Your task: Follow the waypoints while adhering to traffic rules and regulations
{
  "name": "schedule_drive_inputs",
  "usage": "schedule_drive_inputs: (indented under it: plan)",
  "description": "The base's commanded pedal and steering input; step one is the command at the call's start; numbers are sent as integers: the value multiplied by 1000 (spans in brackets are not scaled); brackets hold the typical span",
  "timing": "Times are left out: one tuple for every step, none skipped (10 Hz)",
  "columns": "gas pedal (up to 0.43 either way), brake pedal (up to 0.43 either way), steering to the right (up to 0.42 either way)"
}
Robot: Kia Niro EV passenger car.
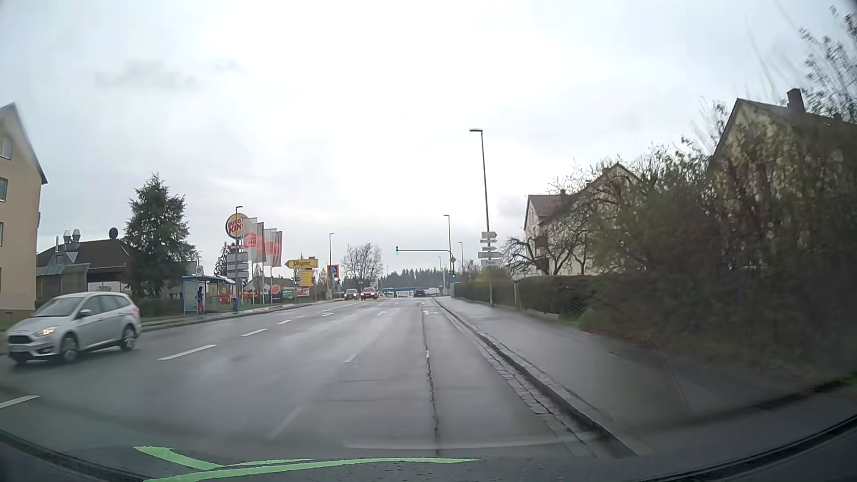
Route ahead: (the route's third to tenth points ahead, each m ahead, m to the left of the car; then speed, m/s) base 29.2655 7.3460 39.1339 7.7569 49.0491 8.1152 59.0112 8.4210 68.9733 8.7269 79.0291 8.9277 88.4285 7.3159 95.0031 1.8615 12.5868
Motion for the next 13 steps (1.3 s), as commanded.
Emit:
schedule_drive_inputs:
  plan:
    - [189, 0, -3]
    - [189, 0, -2]
    - [189, 0, -4]
    - [189, 0, -3]
    - [189, 0, -1]
    - [189, 0, -2]
    - [189, 0, -2]
    - [189, 0, -2]
    - [189, 0, -2]
    - [189, 0, -1]
    - [189, 0, -1]
    - [189, 0, -1]
    - [189, 0, -1]
